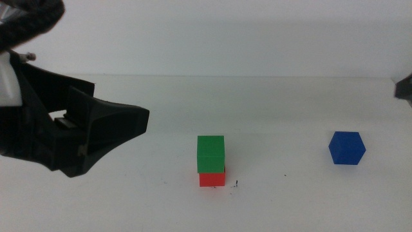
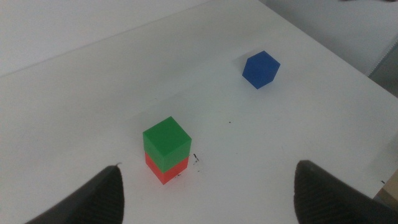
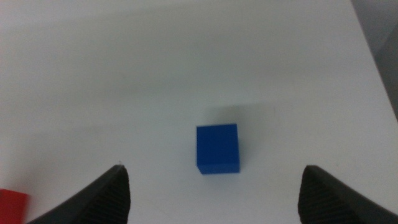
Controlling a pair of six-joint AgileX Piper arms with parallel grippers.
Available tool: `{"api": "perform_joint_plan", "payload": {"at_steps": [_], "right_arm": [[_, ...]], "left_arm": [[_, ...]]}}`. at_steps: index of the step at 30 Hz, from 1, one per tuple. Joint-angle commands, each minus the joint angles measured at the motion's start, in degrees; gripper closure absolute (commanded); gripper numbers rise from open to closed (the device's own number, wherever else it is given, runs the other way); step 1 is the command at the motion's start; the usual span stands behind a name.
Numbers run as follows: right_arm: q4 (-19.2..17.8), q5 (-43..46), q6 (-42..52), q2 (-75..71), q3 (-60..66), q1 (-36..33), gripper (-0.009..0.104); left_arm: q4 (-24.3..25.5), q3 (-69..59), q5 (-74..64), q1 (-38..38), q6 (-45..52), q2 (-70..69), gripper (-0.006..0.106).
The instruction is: Stack red cubes first, then green, then blue cubes in a specific spot.
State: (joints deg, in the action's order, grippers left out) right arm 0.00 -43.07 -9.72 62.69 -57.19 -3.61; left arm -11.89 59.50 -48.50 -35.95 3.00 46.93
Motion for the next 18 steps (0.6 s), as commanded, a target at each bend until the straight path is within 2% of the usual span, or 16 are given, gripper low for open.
{"api": "perform_joint_plan", "payload": {"at_steps": [1, 7, 12, 18], "right_arm": [[-1.67, -1.74, 1.85, 5.5, -2.63, 0.21, 0.007], [-2.91, -8.37, 2.09, 21.83, -10.57, 0.21, 0.007], [-3.63, -8.99, 2.2, 32.85, -15.25, 0.21, 0.007], [-5.04, -7.51, 2.2, 39.28, -16.71, -1.9, 0.007]], "left_arm": [[0.01, -0.06, 0.8, 0.05, 0.17, -0.38, 0.007], [0.01, -0.06, 0.8, 0.05, 0.17, -0.38, 0.007], [0.01, -0.06, 0.8, 0.05, 0.17, -0.38, 0.007], [0.01, -0.06, 0.8, 0.05, 0.17, -0.38, 0.007]]}}
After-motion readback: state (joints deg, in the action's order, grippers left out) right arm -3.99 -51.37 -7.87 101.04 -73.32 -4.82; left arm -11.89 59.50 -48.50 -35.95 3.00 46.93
